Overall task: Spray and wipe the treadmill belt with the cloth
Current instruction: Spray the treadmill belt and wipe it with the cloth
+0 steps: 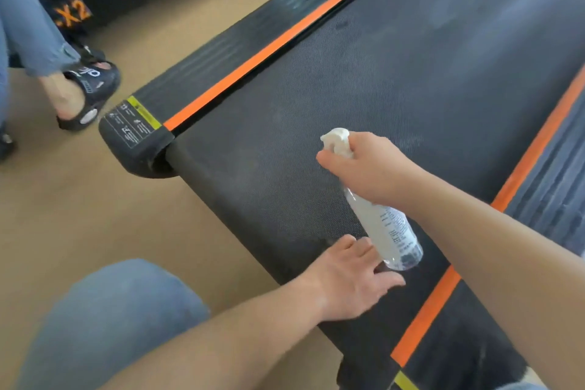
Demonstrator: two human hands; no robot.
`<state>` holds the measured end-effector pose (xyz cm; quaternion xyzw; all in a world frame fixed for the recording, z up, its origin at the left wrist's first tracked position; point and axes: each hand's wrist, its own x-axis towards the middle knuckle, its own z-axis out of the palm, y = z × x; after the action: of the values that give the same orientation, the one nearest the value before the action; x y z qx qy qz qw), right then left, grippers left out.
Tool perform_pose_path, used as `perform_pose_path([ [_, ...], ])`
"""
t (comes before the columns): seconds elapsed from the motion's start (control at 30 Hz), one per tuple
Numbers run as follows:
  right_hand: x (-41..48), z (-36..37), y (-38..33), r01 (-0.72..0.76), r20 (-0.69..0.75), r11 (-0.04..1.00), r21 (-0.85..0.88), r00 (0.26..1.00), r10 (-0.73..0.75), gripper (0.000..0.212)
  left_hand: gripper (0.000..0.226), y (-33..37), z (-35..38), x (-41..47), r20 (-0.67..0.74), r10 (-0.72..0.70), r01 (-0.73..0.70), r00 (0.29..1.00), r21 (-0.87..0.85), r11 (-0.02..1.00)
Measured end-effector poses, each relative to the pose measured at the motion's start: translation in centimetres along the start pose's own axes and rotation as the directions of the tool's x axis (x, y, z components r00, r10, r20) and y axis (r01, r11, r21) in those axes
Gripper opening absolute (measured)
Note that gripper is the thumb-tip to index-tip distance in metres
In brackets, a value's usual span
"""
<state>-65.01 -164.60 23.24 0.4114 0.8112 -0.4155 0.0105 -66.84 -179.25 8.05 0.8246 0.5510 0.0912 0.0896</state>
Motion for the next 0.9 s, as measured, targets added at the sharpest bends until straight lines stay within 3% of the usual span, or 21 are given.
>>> perform_pose_path([
  [0.07,0.3,0.7,-1.1,-0.029,-0.016,1.000,-0.010,0.999,0.028,0.039,0.024,-2.0,-0.2,-0.2,-0.087,-0.070,0.075,0.994,0.056,0.996],
  [0.13,0.8,1.1,-1.7,-0.055,-0.038,0.998,-0.023,0.998,0.054,0.039,0.034,-5.6,-1.2,-0.3,-0.128,-0.268,0.279,0.955,0.083,0.957],
  [0.27,2.4,2.2,-3.5,-0.087,-0.049,0.996,0.003,0.995,0.087,0.039,0.058,-17.6,-4.1,-4.2,-0.283,-0.594,0.648,0.753,0.160,0.745],
  [0.33,3.3,3.2,-4.5,-0.085,-0.039,0.996,0.006,0.996,0.085,0.039,0.057,-22.5,-4.9,-6.9,-0.261,-0.712,0.755,0.651,0.132,0.642],
  [0.37,3.7,3.7,-4.8,-0.085,-0.026,0.996,0.004,0.996,0.085,0.039,0.056,-23.3,-5.0,-7.7,-0.245,-0.731,0.769,0.636,0.121,0.628],
  [0.43,4.3,4.7,-5.4,-0.081,0.004,0.997,-0.008,0.997,0.081,0.038,0.053,-22.3,-4.6,-7.5,-0.277,-0.663,0.706,0.696,0.095,0.702],
  [0.47,4.7,5.5,-6.0,-0.071,0.022,0.997,-0.015,0.997,0.071,0.038,0.049,-20.8,-4.4,-7.4,-0.293,-0.569,0.612,0.768,0.076,0.787],
  [0.53,5.4,6.6,-7.0,-0.054,0.031,0.998,-0.026,0.998,0.054,0.038,0.034,-16.6,-3.4,-6.2,-0.296,-0.274,0.296,0.915,0.032,0.955],
  [0.6,5.8,7.3,-8.2,-0.042,0.034,0.999,-0.025,0.999,0.043,0.037,0.014,-12.3,-3.3,-5.6,-0.144,-0.018,0.023,0.989,0.030,0.999],
  [0.63,6.1,7.7,-8.7,-0.031,0.046,0.999,-0.025,0.998,0.032,0.036,0.010,-11.1,-3.4,-5.5,-0.058,0.033,-0.032,0.998,0.021,0.999],
  [0.67,6.3,7.9,-9.2,-0.020,0.064,0.999,-0.038,0.998,0.023,0.035,0.007,-10.4,-3.5,-5.5,-0.009,0.051,-0.051,0.999,-0.025,0.998],
  [0.77,6.6,9.1,-10.6,0.045,0.127,0.982,-0.183,0.992,-0.022,0.040,0.030,-10.6,-3.8,-5.4,-0.093,-0.024,0.009,0.995,-0.159,0.987],
  [0.9,7.1,9.9,-11.1,0.064,0.089,0.968,-0.245,0.995,-0.043,0.045,0.011,-11.6,-3.3,-5.3,-0.077,-0.114,0.098,0.990,-0.192,0.976],
])
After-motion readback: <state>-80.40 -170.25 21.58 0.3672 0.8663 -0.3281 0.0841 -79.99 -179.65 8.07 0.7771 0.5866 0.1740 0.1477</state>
